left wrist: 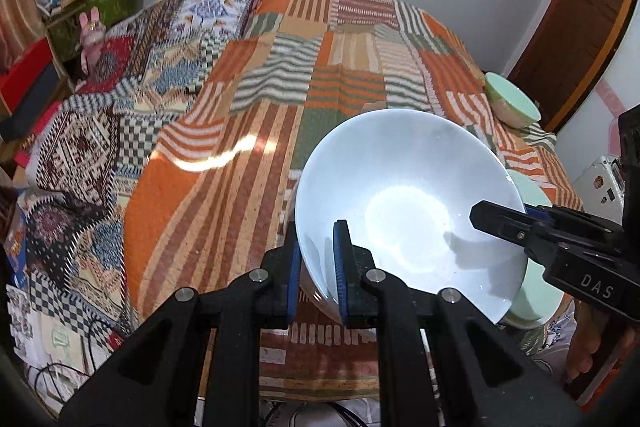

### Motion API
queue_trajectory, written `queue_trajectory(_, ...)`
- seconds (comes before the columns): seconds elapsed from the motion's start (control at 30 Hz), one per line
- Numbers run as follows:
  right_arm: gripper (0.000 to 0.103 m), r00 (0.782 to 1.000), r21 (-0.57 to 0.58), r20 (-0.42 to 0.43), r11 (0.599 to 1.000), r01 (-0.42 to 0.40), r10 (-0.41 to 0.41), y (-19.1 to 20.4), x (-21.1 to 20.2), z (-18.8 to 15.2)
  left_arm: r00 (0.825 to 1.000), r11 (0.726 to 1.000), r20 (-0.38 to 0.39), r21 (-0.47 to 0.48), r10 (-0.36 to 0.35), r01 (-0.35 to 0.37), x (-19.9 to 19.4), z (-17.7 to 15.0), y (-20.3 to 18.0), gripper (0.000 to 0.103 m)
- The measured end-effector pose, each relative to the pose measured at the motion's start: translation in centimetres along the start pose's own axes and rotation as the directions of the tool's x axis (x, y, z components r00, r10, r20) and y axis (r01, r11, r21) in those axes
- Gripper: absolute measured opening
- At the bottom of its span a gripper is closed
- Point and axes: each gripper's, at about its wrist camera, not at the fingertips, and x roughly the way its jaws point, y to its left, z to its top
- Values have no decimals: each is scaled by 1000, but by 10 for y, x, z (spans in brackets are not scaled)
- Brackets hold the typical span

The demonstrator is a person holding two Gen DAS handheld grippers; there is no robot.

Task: Organize plates and bowls
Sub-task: 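Lower the white bowl into the pink bowl and open both grippers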

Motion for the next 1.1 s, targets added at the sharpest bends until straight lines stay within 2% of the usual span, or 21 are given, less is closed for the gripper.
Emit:
queue_trajectory(0.43,22,999,11,-51,1000,2,-2,-5,18,-3,998,999,-48,9,46,-46,24,-1,3,14)
queue_trajectory(0.77,22,997,11,-77,1000,-11,11,-8,28,-4,995,996,-49,31,82,-80,31,3,3,14)
queue_trajectory(1.1,23,998,-22,-52,999,23,-24,-7,26,-1,995,996,-53,33,88,-86,37,5,6,14)
